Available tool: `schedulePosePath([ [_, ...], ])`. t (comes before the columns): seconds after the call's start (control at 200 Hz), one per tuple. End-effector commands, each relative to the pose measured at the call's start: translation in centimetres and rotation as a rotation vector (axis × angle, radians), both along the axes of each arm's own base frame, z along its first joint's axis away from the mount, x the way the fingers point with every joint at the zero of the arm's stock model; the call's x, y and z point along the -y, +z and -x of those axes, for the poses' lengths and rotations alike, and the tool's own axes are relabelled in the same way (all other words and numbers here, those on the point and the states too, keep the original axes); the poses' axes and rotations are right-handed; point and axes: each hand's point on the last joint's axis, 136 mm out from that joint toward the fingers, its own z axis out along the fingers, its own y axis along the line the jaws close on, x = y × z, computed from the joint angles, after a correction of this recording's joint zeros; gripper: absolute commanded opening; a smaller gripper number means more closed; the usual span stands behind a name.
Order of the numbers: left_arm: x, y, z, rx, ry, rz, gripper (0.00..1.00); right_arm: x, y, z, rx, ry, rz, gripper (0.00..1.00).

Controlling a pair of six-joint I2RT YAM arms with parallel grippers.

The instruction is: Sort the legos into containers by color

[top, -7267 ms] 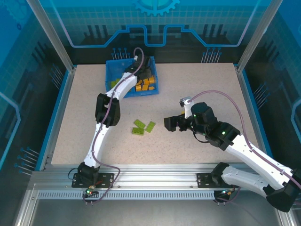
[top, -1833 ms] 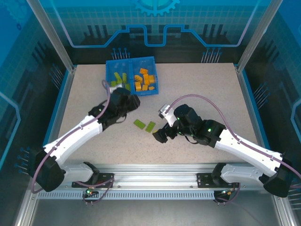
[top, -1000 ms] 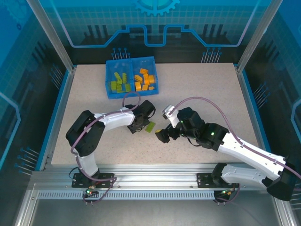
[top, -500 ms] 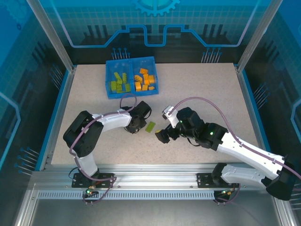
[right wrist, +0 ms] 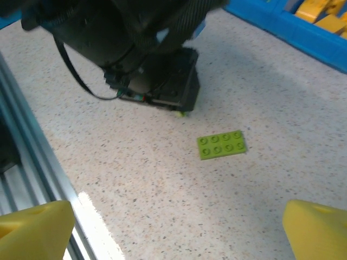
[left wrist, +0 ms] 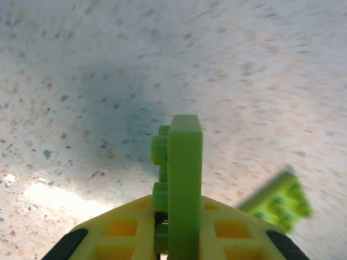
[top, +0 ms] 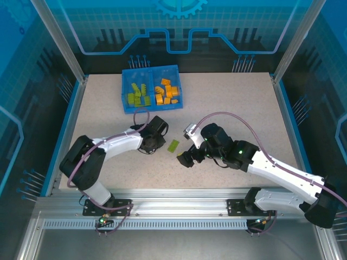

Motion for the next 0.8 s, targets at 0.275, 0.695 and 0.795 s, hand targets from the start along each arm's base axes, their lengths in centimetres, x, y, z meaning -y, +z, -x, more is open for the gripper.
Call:
schedulePosePath([
  [0.275, -5.1, 12.1, -7.4, 0.320, -0.103, -0.251, 0.03, -1.4, 0.9, 0.4, -0.003, 0.058, -0.026, 1.00],
  [0.695, -15.4, 15.6, -22.6, 0.302, 0.084, -0.567, 0.06, 0.5, 2.4, 0.3, 0.028, -0.011, -0.016, 1.00],
  [0.795, -15.9, 13.7, -25.4, 0.255, 0.081, -0.554, 0.07, 0.7, 2.9, 0.3, 0.039, -0.017, -0.028, 1.00],
])
